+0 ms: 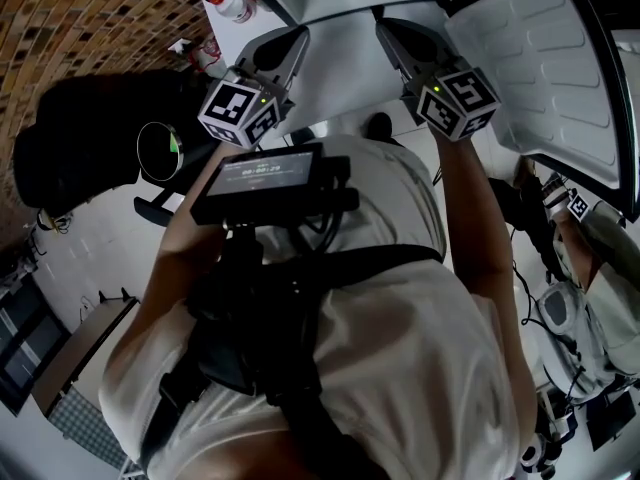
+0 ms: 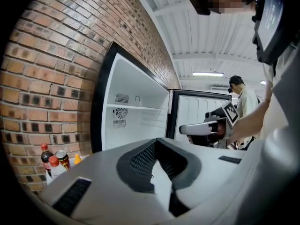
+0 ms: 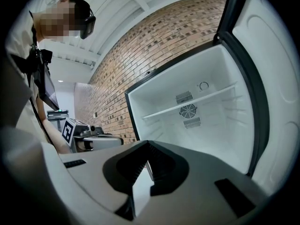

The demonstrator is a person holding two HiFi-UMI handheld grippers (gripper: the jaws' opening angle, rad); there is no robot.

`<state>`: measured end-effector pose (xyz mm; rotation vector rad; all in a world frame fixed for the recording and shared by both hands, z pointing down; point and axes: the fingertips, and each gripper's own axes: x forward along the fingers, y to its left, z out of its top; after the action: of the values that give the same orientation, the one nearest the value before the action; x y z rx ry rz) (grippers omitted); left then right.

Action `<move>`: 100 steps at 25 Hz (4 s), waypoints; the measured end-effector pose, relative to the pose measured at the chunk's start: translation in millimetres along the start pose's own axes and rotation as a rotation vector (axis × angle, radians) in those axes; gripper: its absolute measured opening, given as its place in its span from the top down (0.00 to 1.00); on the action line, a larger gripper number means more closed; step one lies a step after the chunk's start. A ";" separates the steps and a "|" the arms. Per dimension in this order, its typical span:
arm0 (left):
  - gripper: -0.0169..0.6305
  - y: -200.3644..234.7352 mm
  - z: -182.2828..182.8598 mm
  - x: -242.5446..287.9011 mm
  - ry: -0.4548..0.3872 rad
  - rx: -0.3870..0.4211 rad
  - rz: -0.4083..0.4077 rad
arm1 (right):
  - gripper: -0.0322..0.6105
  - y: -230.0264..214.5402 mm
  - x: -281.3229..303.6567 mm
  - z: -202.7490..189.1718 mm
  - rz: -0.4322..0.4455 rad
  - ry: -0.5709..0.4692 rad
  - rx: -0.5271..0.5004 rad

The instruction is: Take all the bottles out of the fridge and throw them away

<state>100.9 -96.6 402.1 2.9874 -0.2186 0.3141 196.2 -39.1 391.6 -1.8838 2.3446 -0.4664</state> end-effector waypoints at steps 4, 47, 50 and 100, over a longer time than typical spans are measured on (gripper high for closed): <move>0.97 -2.9 1.2 6.5 -0.001 0.004 -0.005 | 0.94 -3.9 -2.5 1.2 0.001 -0.008 0.006; 0.97 -16.9 -10.5 57.3 0.120 0.058 -0.050 | 0.94 -31.7 -30.5 -6.1 -0.055 -0.050 0.085; 0.97 -18.2 -22.2 79.0 0.182 0.096 -0.031 | 0.94 -37.8 -41.9 -12.7 -0.056 -0.049 0.096; 0.94 136.7 -139.5 223.1 0.593 -0.054 0.245 | 0.94 -79.0 -70.7 -63.0 -0.137 0.003 0.211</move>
<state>268.0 -239.6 600.9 2.6609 -0.5085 1.1643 269.8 25.3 466.7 -1.9506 2.0818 -0.6999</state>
